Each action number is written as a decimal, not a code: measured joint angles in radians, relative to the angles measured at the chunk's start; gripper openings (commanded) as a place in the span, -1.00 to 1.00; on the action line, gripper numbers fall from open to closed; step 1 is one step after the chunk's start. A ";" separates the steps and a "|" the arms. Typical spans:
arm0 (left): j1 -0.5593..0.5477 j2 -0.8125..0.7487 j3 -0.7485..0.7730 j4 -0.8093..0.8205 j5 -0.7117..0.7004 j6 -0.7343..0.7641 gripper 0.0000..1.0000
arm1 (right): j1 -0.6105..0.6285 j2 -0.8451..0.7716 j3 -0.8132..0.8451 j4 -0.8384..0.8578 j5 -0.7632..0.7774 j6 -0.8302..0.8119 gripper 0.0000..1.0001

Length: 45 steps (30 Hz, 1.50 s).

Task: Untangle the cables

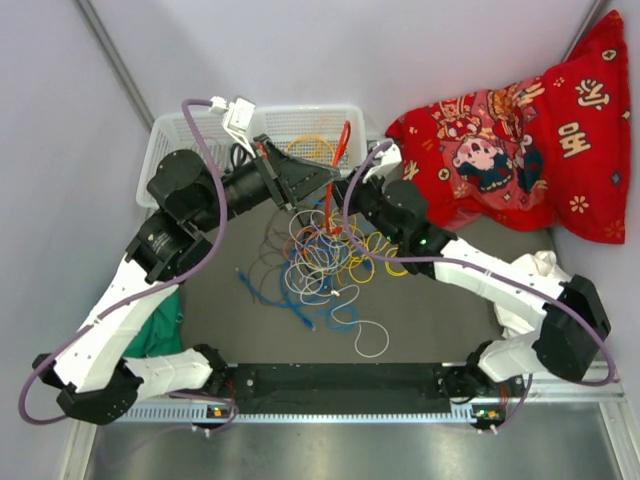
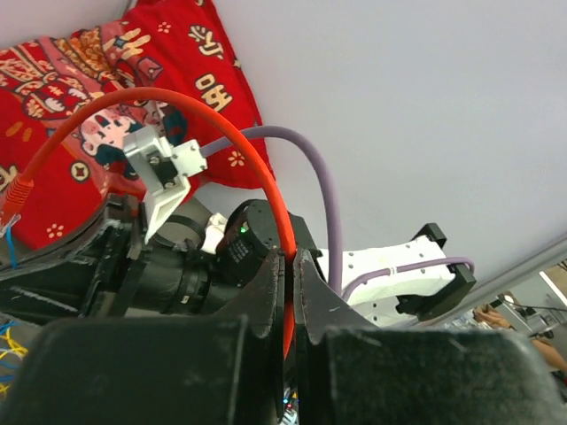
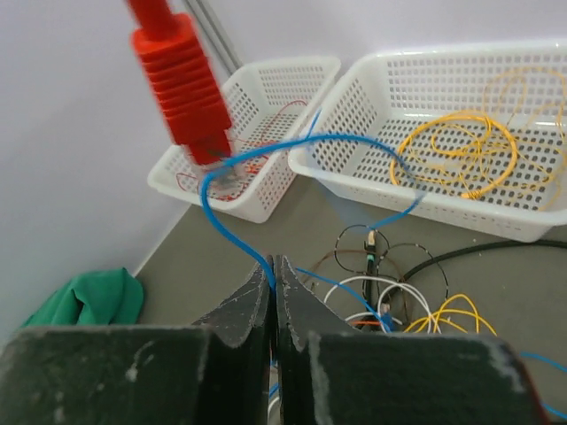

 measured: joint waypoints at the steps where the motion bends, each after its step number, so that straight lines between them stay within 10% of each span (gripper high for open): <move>1: 0.000 -0.002 0.000 -0.005 -0.007 0.003 -1.00 | -0.003 0.000 -0.003 -0.010 0.000 0.003 -1.00; 14: 0.001 -0.037 -0.021 -0.149 -0.426 0.105 -1.00 | -0.008 -0.417 -0.251 -0.318 0.087 0.069 -1.00; 32: 0.015 0.073 0.090 -0.139 -0.610 0.246 -1.00 | -0.008 -0.529 -0.579 -0.518 0.088 0.224 -1.00; 33: 0.019 0.073 0.090 -0.140 -0.623 0.254 -1.00 | -0.008 -0.529 -0.579 -0.519 0.088 0.224 -0.95; 35: 0.035 0.078 0.090 -0.140 -0.653 0.270 -1.00 | -0.008 -0.528 -0.579 -0.518 0.084 0.224 0.02; 37: 0.074 0.091 0.093 -0.146 -0.678 0.282 -1.00 | -0.008 -0.519 -0.576 -0.521 0.076 0.227 0.35; 45: 0.358 0.298 0.208 -0.193 -0.776 0.303 -1.00 | -0.008 -0.488 -0.533 -0.584 0.033 0.202 0.55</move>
